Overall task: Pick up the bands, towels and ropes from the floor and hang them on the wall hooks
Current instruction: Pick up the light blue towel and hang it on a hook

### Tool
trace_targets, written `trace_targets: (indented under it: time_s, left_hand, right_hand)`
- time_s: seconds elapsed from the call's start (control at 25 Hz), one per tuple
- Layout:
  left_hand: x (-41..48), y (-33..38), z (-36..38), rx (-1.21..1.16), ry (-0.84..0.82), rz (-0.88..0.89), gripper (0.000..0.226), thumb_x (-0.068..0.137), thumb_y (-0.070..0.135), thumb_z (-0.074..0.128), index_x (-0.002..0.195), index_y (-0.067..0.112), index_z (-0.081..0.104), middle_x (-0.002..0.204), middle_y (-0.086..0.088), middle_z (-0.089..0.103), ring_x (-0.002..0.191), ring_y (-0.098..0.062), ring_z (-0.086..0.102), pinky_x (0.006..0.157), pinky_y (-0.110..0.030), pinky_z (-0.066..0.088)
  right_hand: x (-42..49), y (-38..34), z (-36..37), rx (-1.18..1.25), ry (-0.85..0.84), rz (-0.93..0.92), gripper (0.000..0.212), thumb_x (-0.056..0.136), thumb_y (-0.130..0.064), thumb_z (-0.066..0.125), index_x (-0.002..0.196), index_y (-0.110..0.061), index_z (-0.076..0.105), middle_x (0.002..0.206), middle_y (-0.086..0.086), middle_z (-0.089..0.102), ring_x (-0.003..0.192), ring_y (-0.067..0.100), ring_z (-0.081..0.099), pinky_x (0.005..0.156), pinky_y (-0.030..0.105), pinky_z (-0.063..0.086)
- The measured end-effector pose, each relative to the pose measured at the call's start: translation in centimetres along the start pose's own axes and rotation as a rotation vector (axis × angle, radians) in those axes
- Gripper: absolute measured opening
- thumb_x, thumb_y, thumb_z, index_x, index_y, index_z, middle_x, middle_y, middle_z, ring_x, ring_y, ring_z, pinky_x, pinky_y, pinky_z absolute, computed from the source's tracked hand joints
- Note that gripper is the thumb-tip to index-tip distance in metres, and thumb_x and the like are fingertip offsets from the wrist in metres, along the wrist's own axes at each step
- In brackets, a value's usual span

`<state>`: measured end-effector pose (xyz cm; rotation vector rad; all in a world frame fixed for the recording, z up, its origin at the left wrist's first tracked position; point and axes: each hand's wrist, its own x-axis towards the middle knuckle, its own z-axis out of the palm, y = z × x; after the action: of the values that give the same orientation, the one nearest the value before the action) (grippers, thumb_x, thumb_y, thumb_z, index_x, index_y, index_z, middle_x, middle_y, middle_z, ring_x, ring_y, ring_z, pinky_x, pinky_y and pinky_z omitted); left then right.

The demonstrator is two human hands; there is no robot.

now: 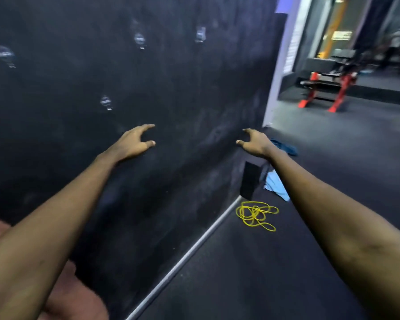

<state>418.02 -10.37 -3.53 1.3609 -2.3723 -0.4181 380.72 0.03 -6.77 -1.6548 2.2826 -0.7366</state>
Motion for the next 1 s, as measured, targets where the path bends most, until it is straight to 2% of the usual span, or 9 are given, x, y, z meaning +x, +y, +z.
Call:
trace_targets:
  time_s: [0.2,0.44,0.84,1.0]
  left_hand:
    - [5.4,7.3,7.3,-0.05,-0.095,0.051,0.061,0.092,0.033,0.062,0.148,0.03,0.038,0.154,-0.006,0.039,0.141,-0.026,0.037,0.114,-0.036,0.031]
    - [11.3,15.8,15.7,-0.101,-0.191,0.113,0.06,0.093,0.03,0.062,0.148,0.027,0.039,0.154,-0.008,0.039,0.142,-0.026,0.036,0.115,-0.035,0.028]
    - [22.6,22.3,29.3,-0.105,-0.387,0.159,0.06,0.094,0.03,0.061,0.149,0.022,0.039,0.153,-0.01,0.041,0.14,-0.027,0.038,0.112,-0.03,0.028]
    - [27.3,24.4,34.7,-0.133,-0.457,0.123,0.06,0.093,0.03,0.062,0.148,0.021,0.041,0.152,-0.008,0.041,0.14,-0.026,0.038,0.112,-0.029,0.028]
  right_hand:
    - [-2.6,12.1,-6.9,-0.033,0.065,0.17,0.061,0.09,-0.032,0.064,0.143,-0.006,0.046,0.144,0.014,0.053,0.132,0.03,0.05,0.109,0.034,0.039]
    - [-3.4,23.5,-12.3,-0.05,0.111,0.305,0.061,0.091,-0.033,0.062,0.144,-0.009,0.045,0.146,0.014,0.051,0.134,0.03,0.048,0.108,0.032,0.037]
    - [2.3,35.7,-10.8,-0.073,0.062,0.453,0.066,0.091,-0.039,0.061,0.148,-0.012,0.042,0.151,0.009,0.046,0.139,0.027,0.043,0.111,0.033,0.036]
    - [6.1,41.6,-9.9,-0.068,0.017,0.494,0.065,0.09,-0.037,0.062,0.147,-0.012,0.043,0.15,0.01,0.047,0.138,0.028,0.044,0.112,0.034,0.037]
